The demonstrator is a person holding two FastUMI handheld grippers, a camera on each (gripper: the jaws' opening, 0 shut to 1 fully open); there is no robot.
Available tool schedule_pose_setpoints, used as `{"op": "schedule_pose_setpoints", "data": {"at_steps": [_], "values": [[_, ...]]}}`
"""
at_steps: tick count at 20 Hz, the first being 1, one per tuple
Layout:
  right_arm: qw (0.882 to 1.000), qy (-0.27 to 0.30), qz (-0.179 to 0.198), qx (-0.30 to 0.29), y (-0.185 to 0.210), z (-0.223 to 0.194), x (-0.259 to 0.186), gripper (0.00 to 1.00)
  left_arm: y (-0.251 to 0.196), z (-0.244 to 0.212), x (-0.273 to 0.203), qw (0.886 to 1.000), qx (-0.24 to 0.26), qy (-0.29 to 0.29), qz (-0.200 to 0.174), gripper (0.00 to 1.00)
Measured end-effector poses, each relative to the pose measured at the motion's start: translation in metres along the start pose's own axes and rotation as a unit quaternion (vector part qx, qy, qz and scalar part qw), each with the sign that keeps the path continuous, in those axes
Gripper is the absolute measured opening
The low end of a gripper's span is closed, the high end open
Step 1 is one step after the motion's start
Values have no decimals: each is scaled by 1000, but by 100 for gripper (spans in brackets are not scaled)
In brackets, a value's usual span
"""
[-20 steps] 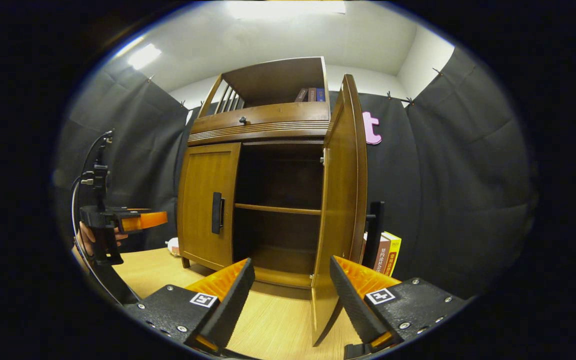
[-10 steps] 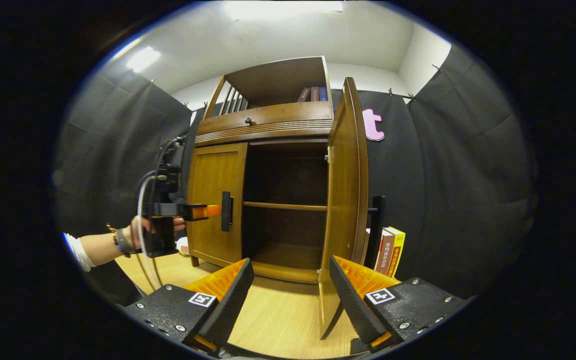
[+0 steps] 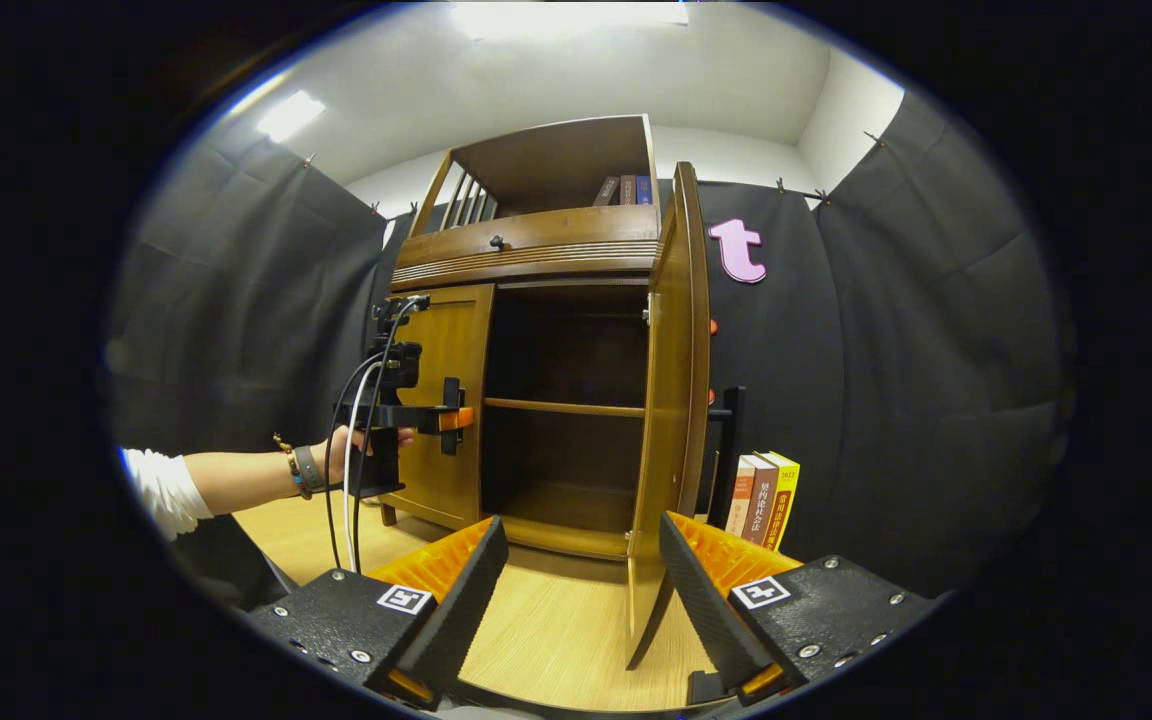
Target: Open the right door of the double-door shoe cabinet with the right hand, and open the left door with the left hand.
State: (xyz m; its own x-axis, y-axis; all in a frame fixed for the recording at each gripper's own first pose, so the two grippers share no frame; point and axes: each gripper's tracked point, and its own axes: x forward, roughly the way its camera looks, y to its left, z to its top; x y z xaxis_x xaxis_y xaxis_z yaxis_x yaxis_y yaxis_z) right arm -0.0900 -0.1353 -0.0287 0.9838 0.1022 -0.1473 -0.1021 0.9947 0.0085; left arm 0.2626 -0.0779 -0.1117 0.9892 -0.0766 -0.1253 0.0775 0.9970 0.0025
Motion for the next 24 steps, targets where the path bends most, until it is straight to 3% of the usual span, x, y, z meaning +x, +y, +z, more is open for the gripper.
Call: {"op": "schedule_pose_setpoints", "data": {"at_steps": [3,4,7,11,16,24], "values": [[1000,-1,4,8,3,-1,0,93,-4,3,1,1000,11,1,-6,90],[1000,-2,5,7,4,0,-1,89,-5,2,0,1000,13,4,-6,87],[1000,-3,4,0,5,1,-4,93,-13,0,-1,1000,6,11,-23,78],[1000,3,4,-5,6,0,-8,93,-17,0,-3,999,28,8,-19,39],[1000,11,-2,-23,3,-1,-13,94,-17,-1,-23,999,16,18,-41,34],[1000,10,1,-22,11,-3,-13,94,8,11,-113,997,16,22,-65,34]]}}
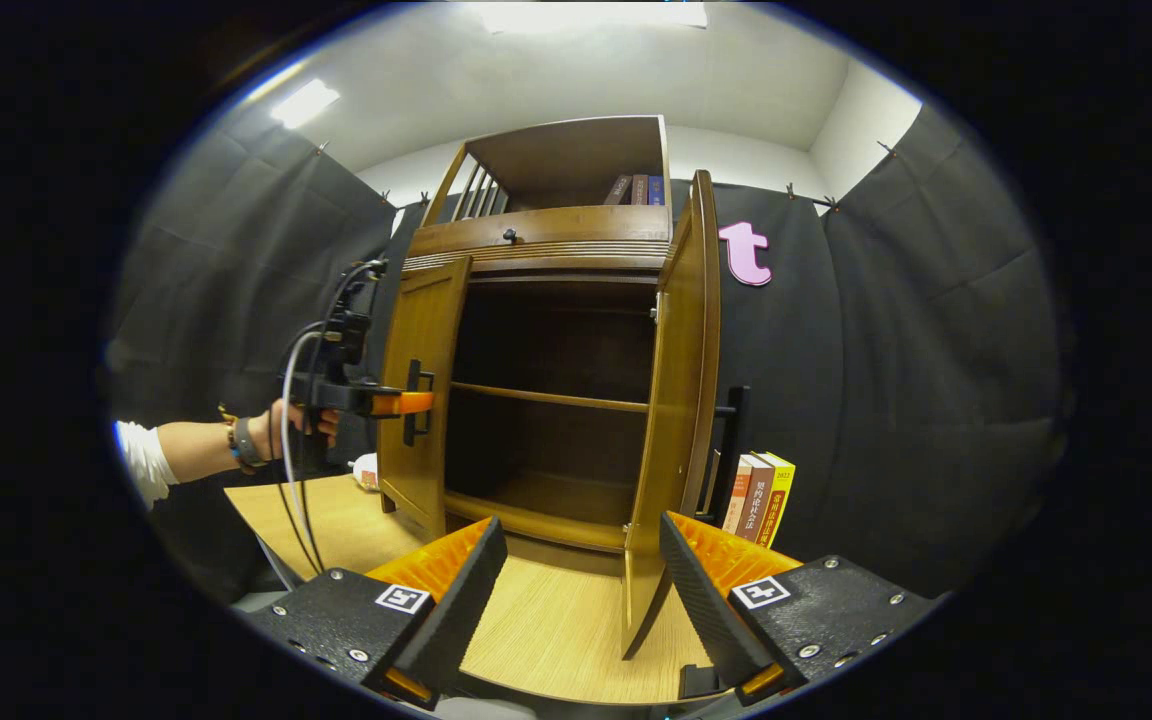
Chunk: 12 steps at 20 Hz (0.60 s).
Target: Open the right door of the double-door shoe cabinet with the right hand, and open the left door with the left hand.
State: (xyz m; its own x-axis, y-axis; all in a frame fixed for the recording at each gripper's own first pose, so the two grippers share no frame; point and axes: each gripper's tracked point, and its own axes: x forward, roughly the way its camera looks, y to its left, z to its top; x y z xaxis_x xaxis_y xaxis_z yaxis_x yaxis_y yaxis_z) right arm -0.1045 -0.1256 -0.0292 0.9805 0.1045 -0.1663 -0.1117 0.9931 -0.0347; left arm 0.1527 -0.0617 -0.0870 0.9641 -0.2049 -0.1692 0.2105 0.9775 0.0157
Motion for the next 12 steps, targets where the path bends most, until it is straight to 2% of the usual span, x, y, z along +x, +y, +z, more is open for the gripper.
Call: {"op": "schedule_pose_setpoints", "data": {"at_steps": [1,5,6,12], "values": [[1000,0,-1,0,1,0,0,98,5,1,-13,1000,-2,0,-2,34],[1000,-4,4,10,12,2,3,98,23,3,-49,1000,7,-4,-6,34],[1000,-4,5,12,13,2,5,94,29,4,-57,1000,5,-6,-3,34],[1000,-3,13,14,25,1,10,98,80,7,-109,999,19,-14,44,29]]}}
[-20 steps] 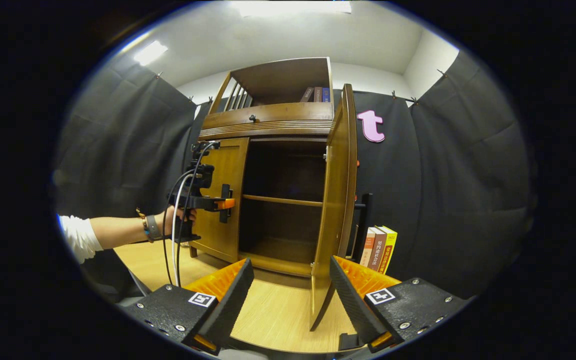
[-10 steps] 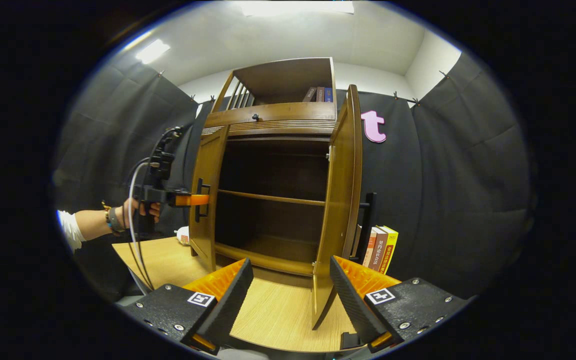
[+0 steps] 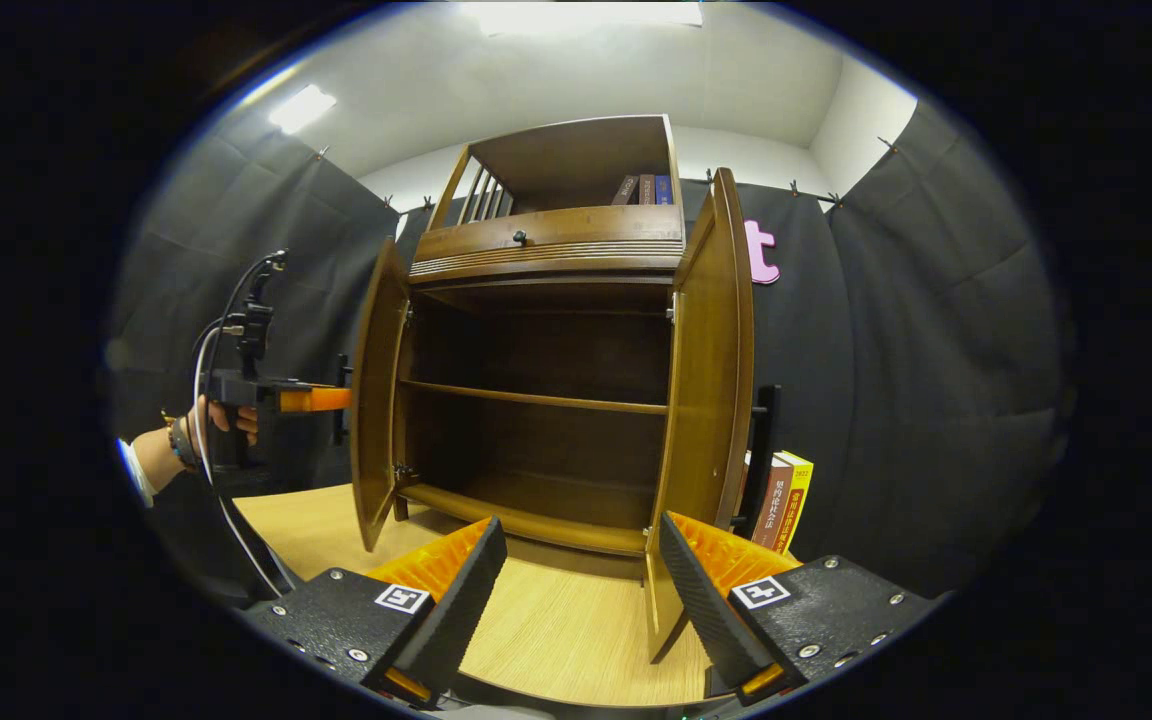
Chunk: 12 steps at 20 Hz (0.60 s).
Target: Open the right door of the double-door shoe cabinet with the right hand, and open the left door with the left hand.
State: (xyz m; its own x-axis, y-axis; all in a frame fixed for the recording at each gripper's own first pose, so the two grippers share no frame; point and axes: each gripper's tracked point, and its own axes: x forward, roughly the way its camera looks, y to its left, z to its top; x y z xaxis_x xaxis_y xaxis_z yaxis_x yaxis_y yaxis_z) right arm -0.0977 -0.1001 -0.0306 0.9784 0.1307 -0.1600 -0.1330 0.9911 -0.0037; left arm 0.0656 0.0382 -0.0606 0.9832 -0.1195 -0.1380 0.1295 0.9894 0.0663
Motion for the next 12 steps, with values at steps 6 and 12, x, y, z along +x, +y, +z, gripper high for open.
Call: {"op": "schedule_pose_setpoints", "data": {"at_steps": [6,12], "values": [[1000,0,11,0,15,1,7,94,57,5,-26,999,1,-3,41,23],[1000,0,6,8,18,-1,15,94,110,1,-33,999,6,-16,49,16]]}}
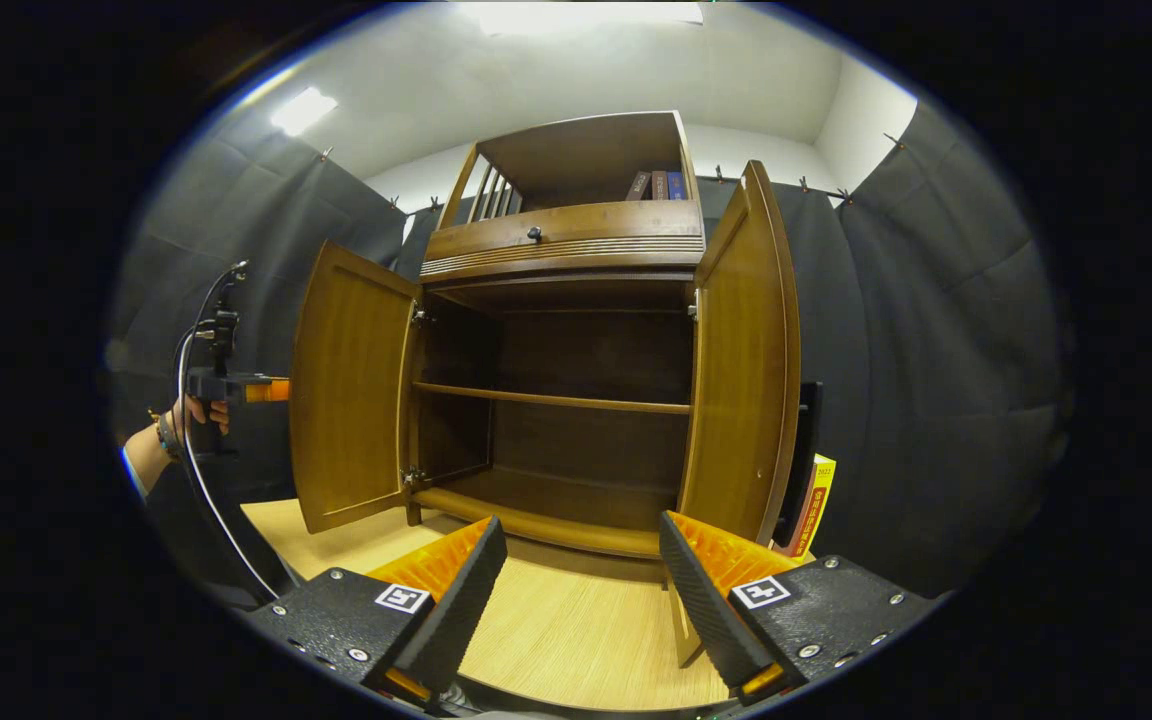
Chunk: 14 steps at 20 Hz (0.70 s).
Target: Open the right door of the double-door shoe cabinet with the right hand, and open the left door with the left hand.
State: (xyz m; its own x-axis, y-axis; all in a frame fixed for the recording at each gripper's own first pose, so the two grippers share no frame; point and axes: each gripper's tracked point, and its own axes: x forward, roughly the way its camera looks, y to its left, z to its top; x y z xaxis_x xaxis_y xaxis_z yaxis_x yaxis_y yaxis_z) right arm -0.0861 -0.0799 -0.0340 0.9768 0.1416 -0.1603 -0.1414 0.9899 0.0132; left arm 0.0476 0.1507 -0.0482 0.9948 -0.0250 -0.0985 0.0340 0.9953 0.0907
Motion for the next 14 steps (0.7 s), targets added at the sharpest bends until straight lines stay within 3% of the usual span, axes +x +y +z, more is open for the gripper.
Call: {"op": "schedule_pose_setpoints", "data": {"at_steps": [1,3,4,10,14], "values": [[1000,2,-1,2,-1,-1,2,98,11,-1,-1,1000,-6,-2,5,24],[1000,4,-2,10,-1,-1,3,98,18,-2,0,1000,-19,-6,-11,8],[1000,5,-2,14,-1,-2,5,98,21,-2,1,1000,-16,-4,-19,16],[1000,13,-1,11,2,-8,13,94,42,-6,-15,1000,0,-4,-21,16],[1000,15,4,5,6,-11,17,98,39,0,-46,1000,10,-8,-16,18]]}}
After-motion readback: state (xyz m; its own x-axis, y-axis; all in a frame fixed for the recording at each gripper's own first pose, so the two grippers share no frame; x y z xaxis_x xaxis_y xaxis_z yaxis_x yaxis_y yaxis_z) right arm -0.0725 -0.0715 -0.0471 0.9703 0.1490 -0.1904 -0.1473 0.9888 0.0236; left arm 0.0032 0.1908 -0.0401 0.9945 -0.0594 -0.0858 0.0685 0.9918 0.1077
